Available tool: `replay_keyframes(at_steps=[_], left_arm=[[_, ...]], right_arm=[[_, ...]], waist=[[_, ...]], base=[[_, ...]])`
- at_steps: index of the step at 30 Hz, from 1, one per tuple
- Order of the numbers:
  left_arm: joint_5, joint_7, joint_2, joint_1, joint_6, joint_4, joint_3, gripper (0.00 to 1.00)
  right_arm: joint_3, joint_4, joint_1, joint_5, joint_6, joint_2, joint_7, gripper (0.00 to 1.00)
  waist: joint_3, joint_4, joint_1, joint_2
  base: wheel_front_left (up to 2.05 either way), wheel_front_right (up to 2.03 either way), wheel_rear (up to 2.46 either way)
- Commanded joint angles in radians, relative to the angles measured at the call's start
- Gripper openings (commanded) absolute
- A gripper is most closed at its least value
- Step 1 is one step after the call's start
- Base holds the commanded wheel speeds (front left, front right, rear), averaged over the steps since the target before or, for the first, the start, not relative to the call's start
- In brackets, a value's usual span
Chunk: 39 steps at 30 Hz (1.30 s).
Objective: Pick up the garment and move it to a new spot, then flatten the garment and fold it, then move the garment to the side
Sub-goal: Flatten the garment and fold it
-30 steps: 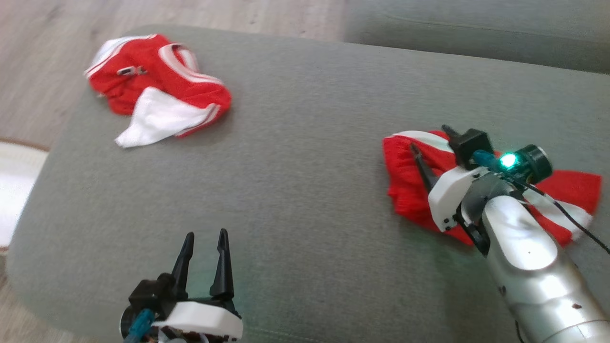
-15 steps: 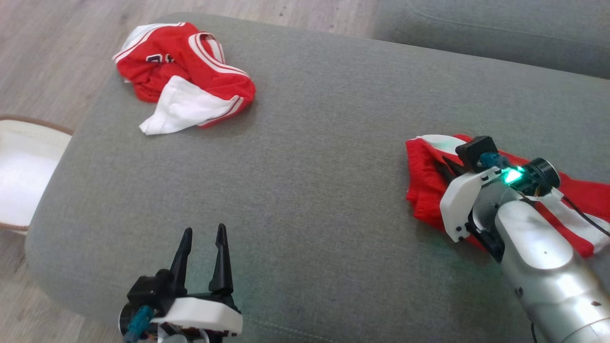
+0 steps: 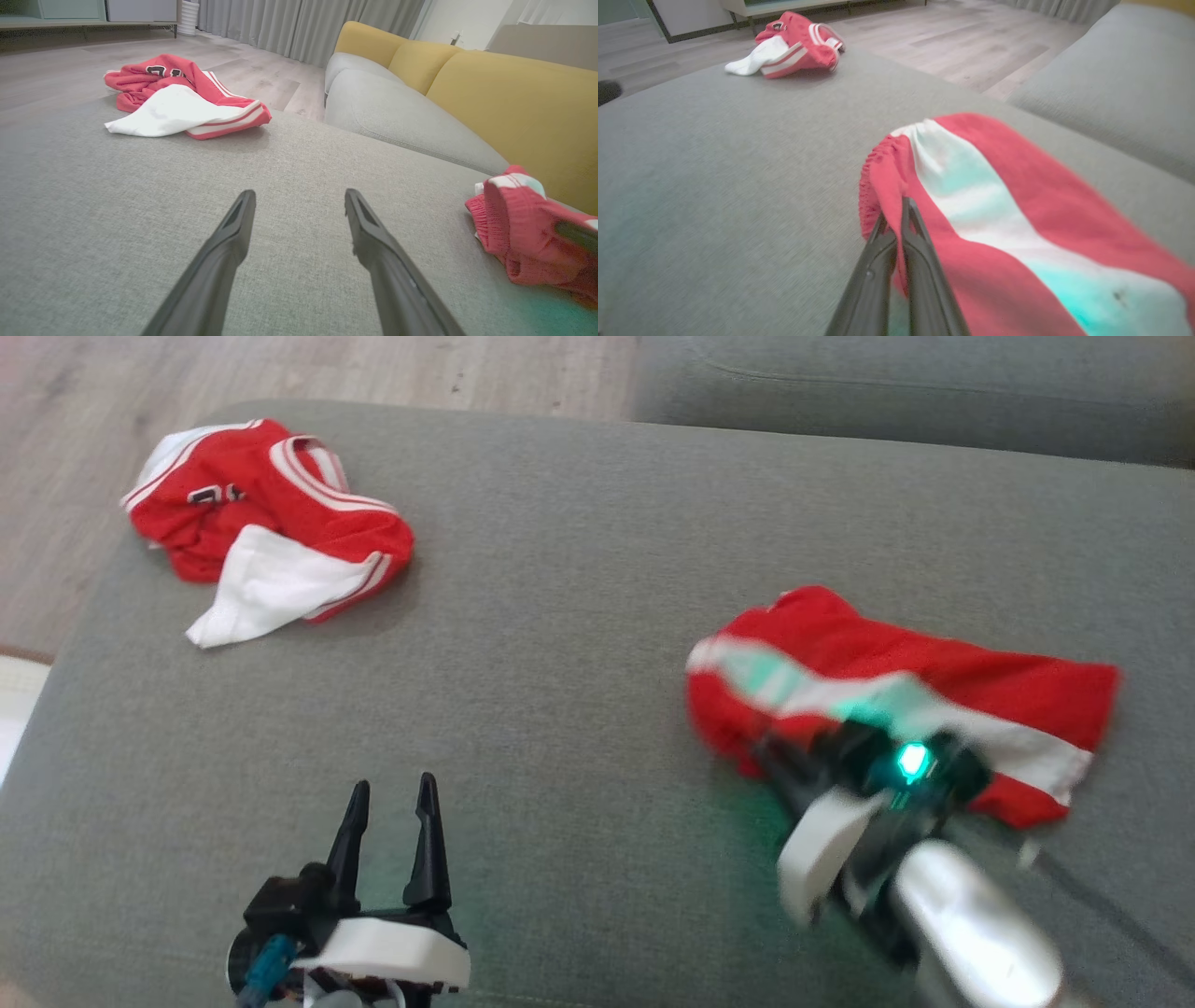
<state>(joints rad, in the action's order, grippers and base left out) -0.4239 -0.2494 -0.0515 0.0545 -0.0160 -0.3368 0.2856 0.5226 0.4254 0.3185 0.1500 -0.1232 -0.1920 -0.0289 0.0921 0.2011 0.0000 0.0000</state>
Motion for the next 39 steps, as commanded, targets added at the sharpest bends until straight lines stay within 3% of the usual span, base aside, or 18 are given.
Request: replay_keyframes(at_steps=[1, 9, 16, 18, 26, 39], left_arm=[[0.010, -0.012, 0.001, 0.023, 0.007, 0.030, -0.040, 1.00], [0.024, -0.012, 0.001, 0.031, 0.016, 0.022, -0.049, 1.00], [0.030, -0.012, 0.001, 0.034, 0.021, 0.016, -0.053, 1.00], [0.031, -0.012, 0.001, 0.036, 0.022, 0.016, -0.052, 1.00], [0.033, -0.012, 0.001, 0.034, 0.027, 0.014, -0.051, 1.00], [0.028, -0.012, 0.001, 0.010, 0.032, 0.019, -0.018, 1.00]], right_arm=[[0.021, -0.047, -0.006, -0.003, -0.008, 0.020, -0.004, 0.00], [0.044, -0.070, -0.110, -0.036, -0.008, 0.078, -0.013, 0.00], [0.061, 0.036, -0.096, -0.069, -0.008, 0.112, 0.038, 0.00], [0.054, 0.061, -0.089, -0.072, -0.008, 0.123, 0.072, 1.00], [-0.025, 0.055, -0.111, -0.104, -0.008, 0.140, 0.169, 1.00], [-0.255, -0.181, -0.270, -0.072, -0.008, 0.142, 0.175, 1.00]], waist=[[0.000, -0.013, 0.0000, 0.0000], [0.006, -0.035, 0.0000, 0.0000], [0.009, -0.050, 0.0000, 0.0000], [0.008, -0.053, 0.0000, 0.0000], [-0.017, -0.085, 0.0000, 0.0000], [-0.085, -0.144, 0.0000, 0.0000]], base=[[0.00, 0.00, 0.00], [0.00, 0.00, 0.00], [0.00, 0.00, 0.00], [0.00, 0.00, 0.00], [0.00, 0.00, 0.00], [0.00, 0.00, 0.00]])
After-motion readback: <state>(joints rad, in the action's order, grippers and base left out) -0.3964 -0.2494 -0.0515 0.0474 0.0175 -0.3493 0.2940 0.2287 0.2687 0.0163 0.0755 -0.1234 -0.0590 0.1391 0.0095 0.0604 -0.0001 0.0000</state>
